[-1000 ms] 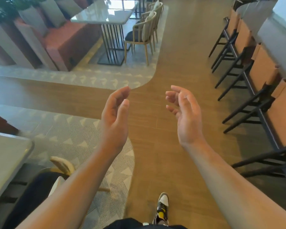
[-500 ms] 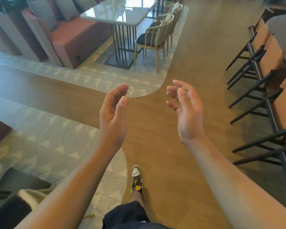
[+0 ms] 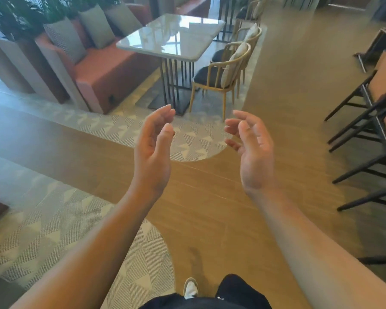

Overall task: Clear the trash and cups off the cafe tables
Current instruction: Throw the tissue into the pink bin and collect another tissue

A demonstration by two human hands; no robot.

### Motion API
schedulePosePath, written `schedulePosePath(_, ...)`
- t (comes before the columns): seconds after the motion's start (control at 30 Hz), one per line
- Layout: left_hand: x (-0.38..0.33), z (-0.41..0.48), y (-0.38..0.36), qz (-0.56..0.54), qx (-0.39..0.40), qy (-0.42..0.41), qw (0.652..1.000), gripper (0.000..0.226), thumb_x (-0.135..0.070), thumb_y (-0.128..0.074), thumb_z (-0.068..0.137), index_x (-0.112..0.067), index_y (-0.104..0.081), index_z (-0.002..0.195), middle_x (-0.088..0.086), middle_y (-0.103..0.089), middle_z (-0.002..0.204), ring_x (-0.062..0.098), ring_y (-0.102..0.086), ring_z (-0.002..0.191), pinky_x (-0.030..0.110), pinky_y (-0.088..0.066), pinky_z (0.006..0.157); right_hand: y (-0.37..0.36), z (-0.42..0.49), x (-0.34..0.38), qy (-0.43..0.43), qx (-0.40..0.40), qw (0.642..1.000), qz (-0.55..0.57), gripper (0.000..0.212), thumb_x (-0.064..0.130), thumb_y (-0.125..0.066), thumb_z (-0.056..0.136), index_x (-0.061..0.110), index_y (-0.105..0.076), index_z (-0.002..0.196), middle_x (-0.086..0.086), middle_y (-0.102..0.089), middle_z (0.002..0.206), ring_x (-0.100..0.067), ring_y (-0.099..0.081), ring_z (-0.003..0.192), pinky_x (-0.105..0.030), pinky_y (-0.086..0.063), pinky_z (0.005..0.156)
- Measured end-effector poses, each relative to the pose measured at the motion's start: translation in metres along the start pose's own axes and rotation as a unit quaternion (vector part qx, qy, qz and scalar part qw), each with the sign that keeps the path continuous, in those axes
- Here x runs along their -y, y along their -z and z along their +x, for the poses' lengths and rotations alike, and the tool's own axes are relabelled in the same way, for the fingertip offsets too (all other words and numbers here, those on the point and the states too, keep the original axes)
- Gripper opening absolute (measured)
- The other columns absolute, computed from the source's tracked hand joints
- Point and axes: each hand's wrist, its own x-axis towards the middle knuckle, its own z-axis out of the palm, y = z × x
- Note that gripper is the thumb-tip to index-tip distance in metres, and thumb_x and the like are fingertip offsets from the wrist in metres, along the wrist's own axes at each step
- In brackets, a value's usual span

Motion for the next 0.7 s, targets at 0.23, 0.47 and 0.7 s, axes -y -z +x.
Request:
schedulePosePath(0.23, 0.066, 0.111, -0.027, 0.006, -0.008, 0.009, 1.0, 0.039, -0.038, -0.052, 0.096, -0.024, -0.06, 0.132, -0.003, -0.067, 0.133, 0.017, -0.062, 0.13, 0.052, -0.048, 0.114, -0.014, 0.125, -0.055, -0.02, 0.008, 1.0, 0.013, 0.037, 0.051, -0.057, 0.096, 0.03, -0.068, 0.124, 0.002, -0.072, 0.118, -0.022, -0.066, 0.117, -0.042, -0.055, 0.097)
schedulePosePath(0.47, 0.128, 0.256, -0.074, 0.033, -0.036, -0.008, 0.999, 0.03, -0.021, -0.048, 0.104, -0.023, -0.059, 0.132, -0.003, -0.066, 0.132, 0.017, -0.062, 0.13, 0.053, -0.049, 0.114, -0.023, 0.288, -0.104, -0.022, 0.035, 0.999, 0.013, 0.038, 0.045, -0.057, 0.098, 0.023, -0.067, 0.127, 0.001, -0.072, 0.118, -0.022, -0.067, 0.116, -0.047, -0.056, 0.101)
schedulePosePath(0.7, 0.169, 0.395, -0.111, 0.037, -0.084, -0.019, 0.996, 0.041, -0.04, -0.052, 0.099, -0.023, -0.059, 0.136, -0.003, -0.067, 0.136, 0.017, -0.062, 0.131, 0.051, -0.05, 0.113, -0.041, 0.458, -0.124, -0.015, 0.08, 0.996, 0.022, 0.04, 0.051, -0.057, 0.095, 0.028, -0.067, 0.127, 0.006, -0.074, 0.117, -0.018, -0.069, 0.118, -0.042, -0.056, 0.1)
